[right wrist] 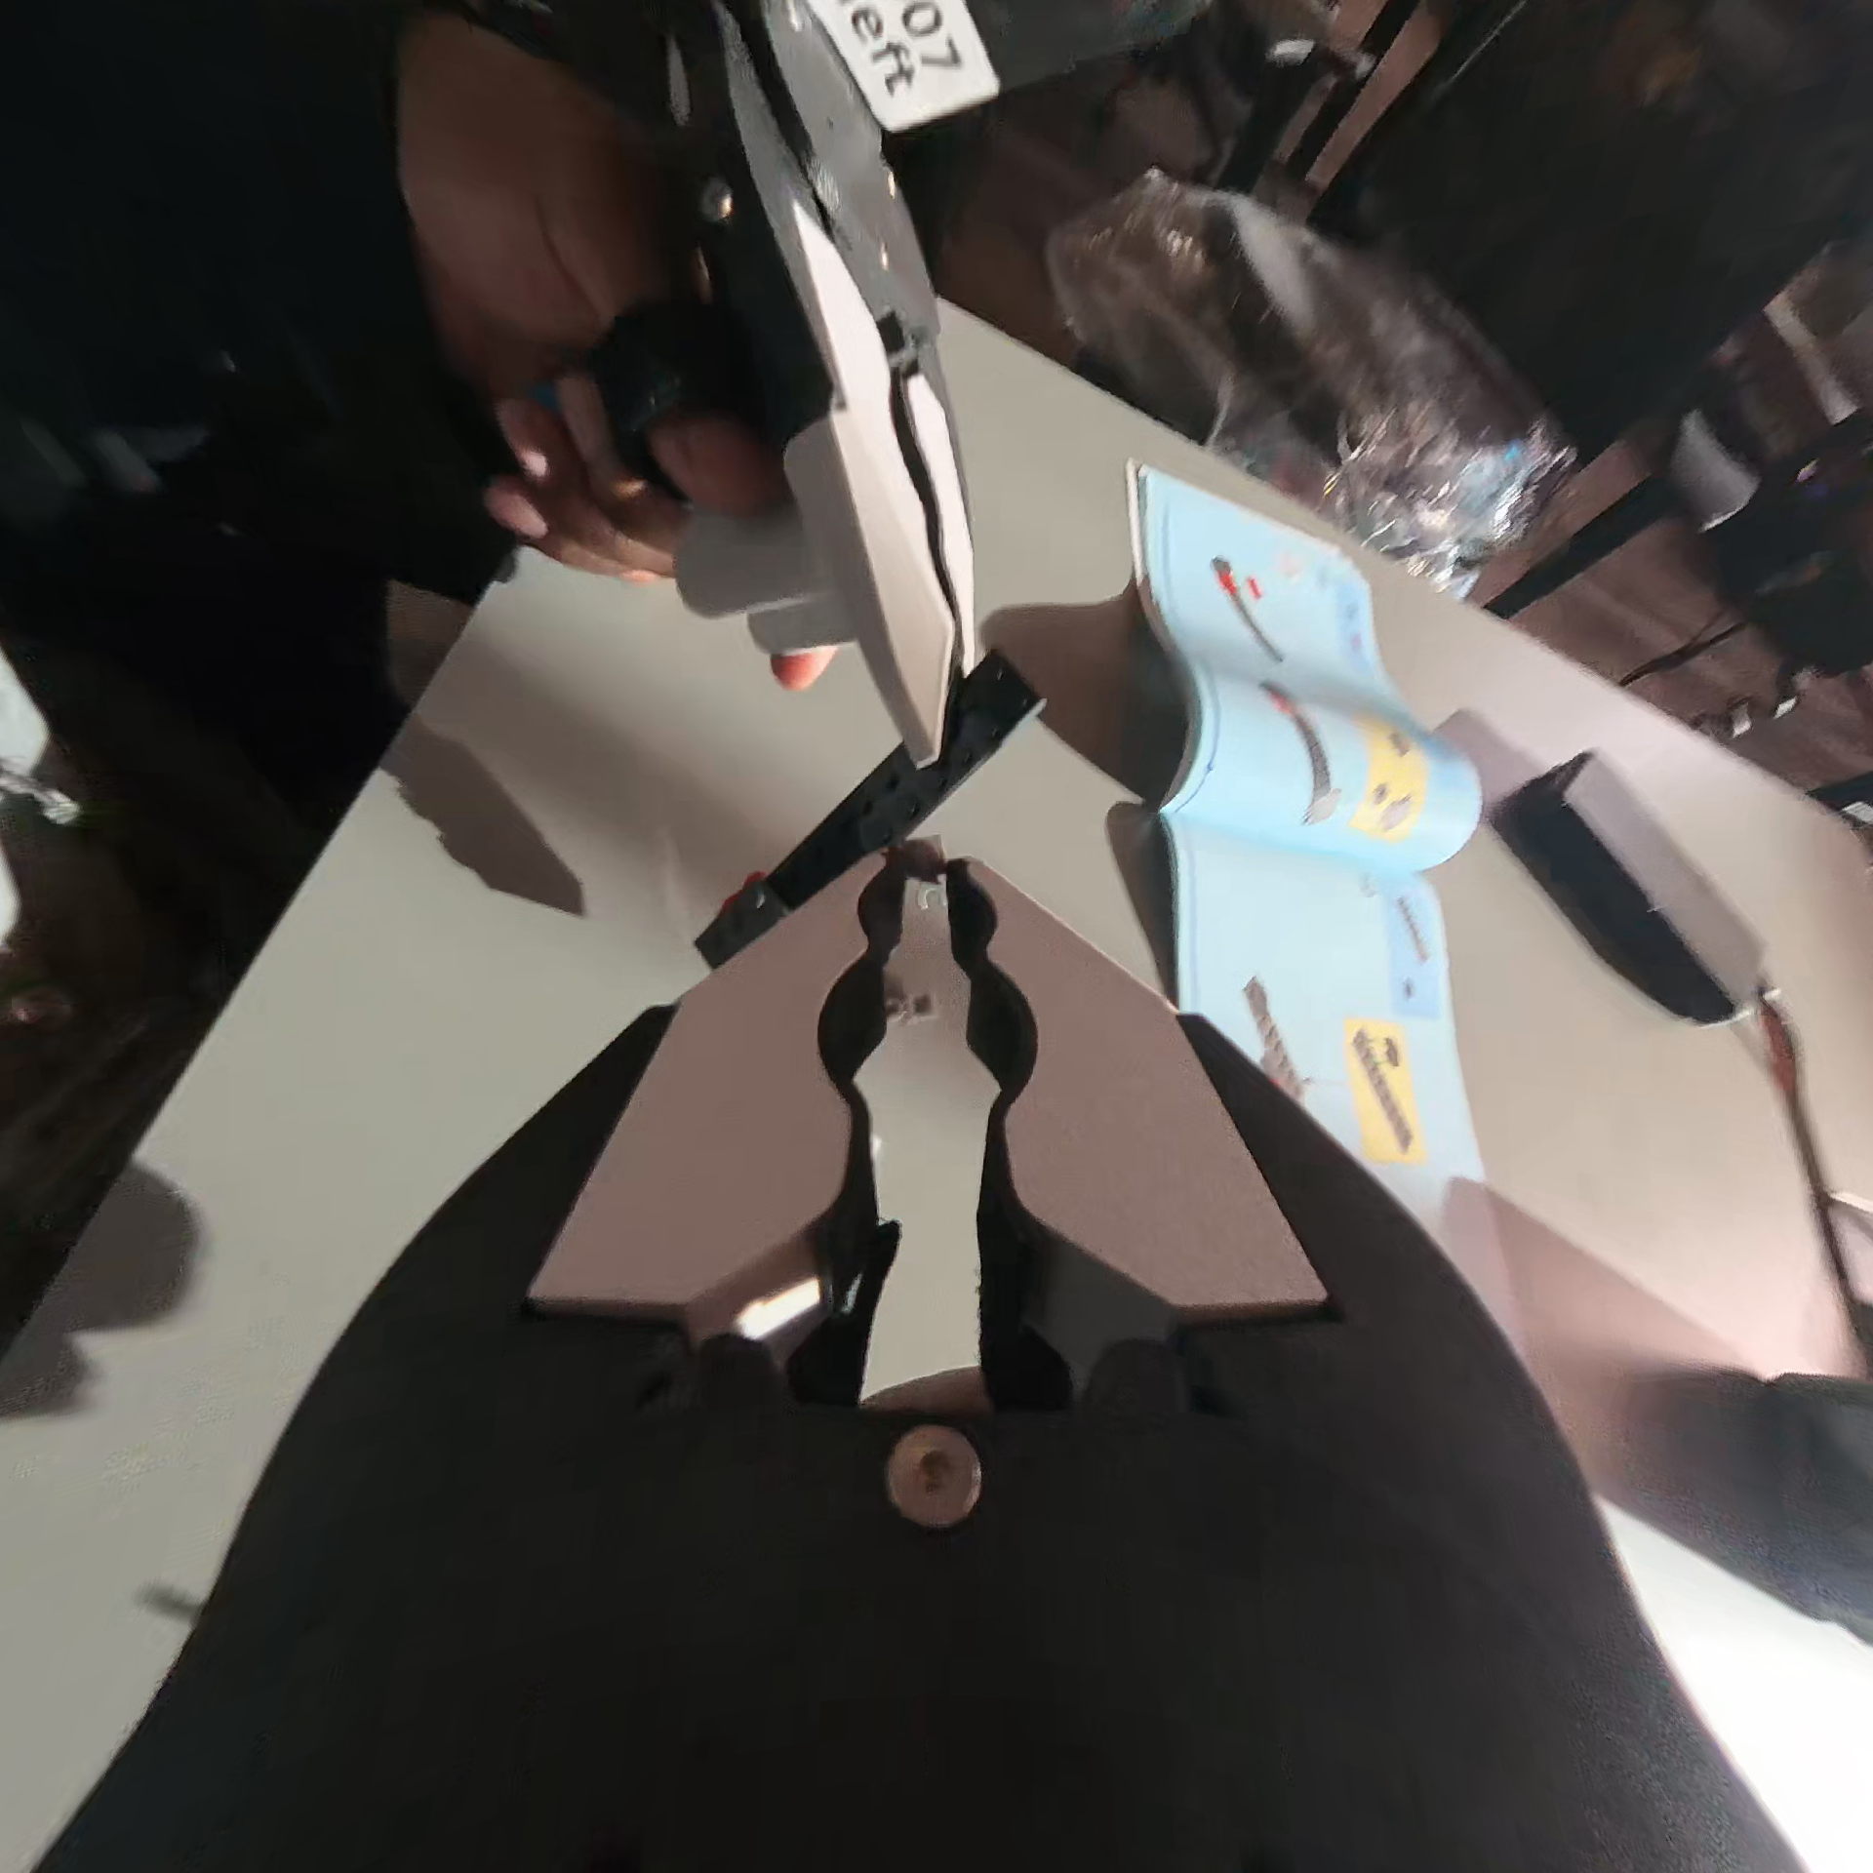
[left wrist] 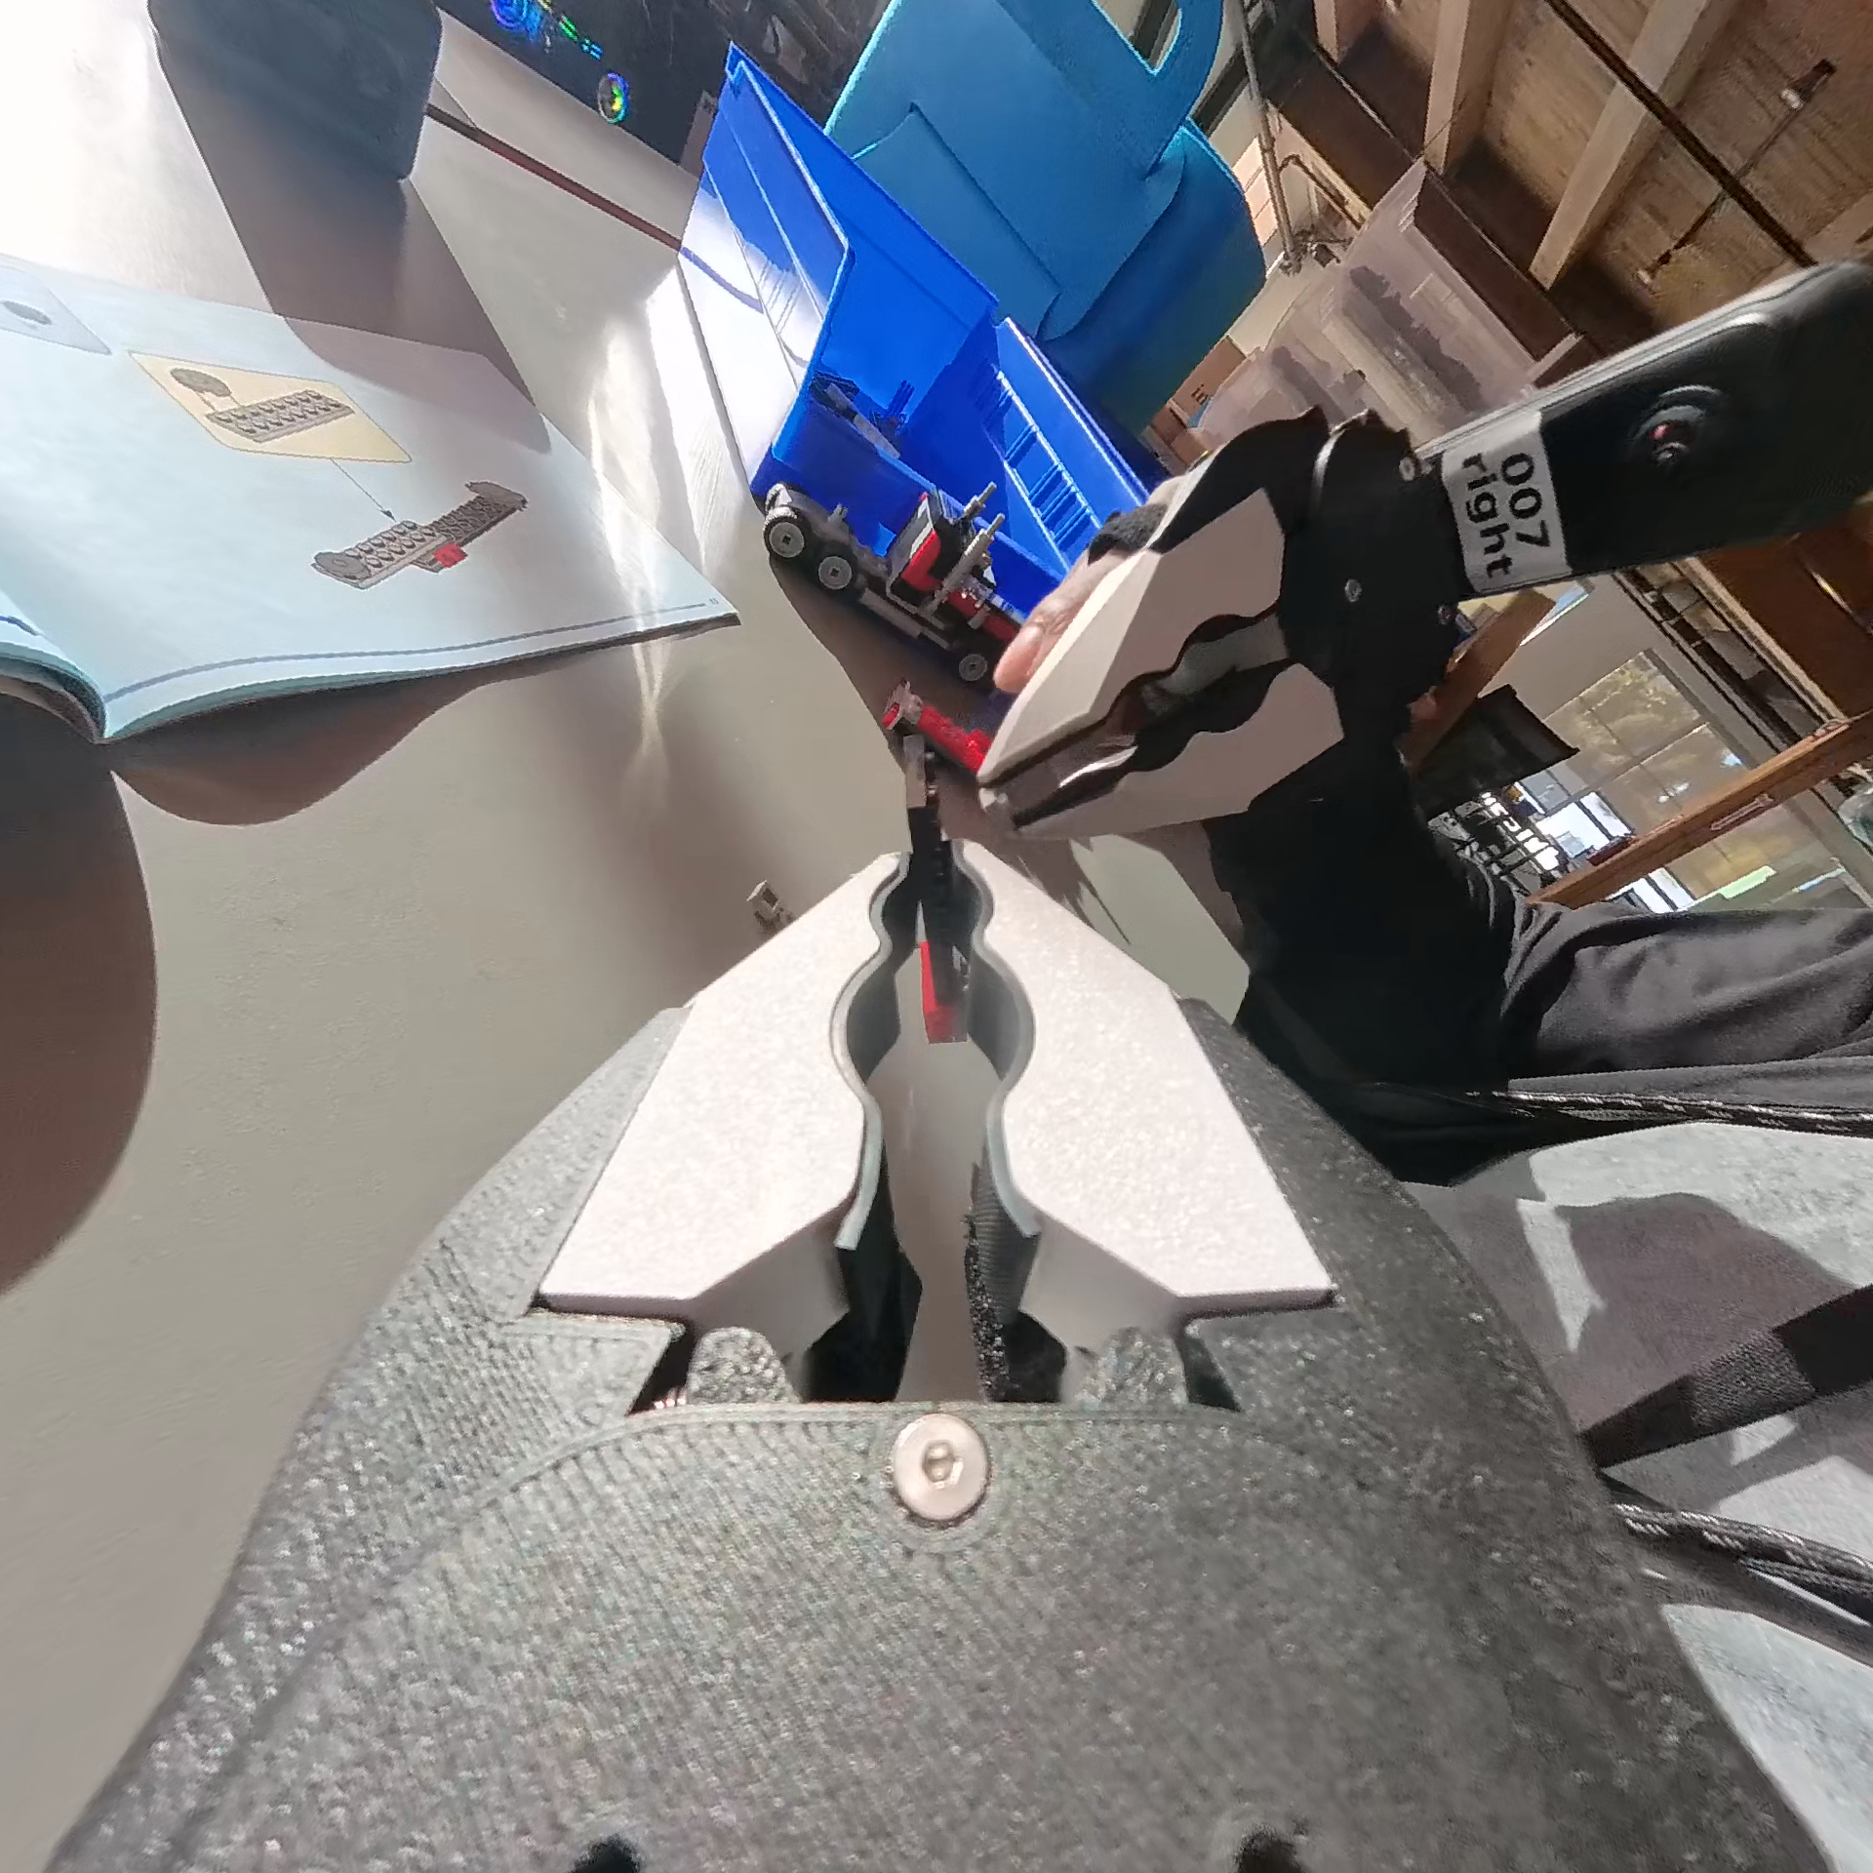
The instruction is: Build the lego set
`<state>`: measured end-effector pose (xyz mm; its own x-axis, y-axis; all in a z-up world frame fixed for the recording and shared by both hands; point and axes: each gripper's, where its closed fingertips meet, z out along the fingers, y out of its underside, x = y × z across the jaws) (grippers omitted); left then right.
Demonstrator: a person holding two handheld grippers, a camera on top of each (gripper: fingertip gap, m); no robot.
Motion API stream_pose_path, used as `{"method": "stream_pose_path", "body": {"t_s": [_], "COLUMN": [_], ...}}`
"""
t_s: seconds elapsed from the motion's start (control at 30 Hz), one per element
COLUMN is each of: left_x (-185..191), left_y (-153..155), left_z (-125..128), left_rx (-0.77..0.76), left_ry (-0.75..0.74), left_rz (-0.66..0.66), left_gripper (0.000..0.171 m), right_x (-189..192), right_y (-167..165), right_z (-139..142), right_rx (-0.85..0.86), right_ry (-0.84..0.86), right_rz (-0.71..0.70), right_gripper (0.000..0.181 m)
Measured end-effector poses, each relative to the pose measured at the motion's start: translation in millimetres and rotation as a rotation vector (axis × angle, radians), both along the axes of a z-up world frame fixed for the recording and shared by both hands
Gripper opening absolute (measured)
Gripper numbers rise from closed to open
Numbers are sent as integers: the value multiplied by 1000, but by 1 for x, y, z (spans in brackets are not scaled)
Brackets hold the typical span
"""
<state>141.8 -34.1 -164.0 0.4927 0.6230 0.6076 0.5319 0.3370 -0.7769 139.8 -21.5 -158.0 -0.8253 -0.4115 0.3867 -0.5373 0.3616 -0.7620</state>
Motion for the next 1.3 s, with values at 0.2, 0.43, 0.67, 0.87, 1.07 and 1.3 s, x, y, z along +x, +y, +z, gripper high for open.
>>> {"method": "stream_pose_path", "body": {"t_s": [0.2,0.43,0.67,0.87,1.07,1.3], "left_x": [2,4,5,9,11,13], "left_y": [3,8,10,16,18,17], "left_z": [-1,-4,-4,-3,0,9], "left_rx": [-10,-34,-47,-68,-72,-24], "left_ry": [1,-5,-1,20,47,92], "left_rz": [-21,-43,-61,-96,-110,-112], "left_gripper": [5,5,5,8,9,8], "right_x": [5,5,8,10,12,14], "right_y": [-15,-19,-19,-16,-15,-16], "right_z": [9,6,4,4,7,15], "right_rx": [-76,-76,-79,-83,-98,-125], "right_ry": [150,248,296,322,334,310], "right_rz": [30,48,71,86,100,111], "right_gripper": [9,10,9,9,9,9]}}
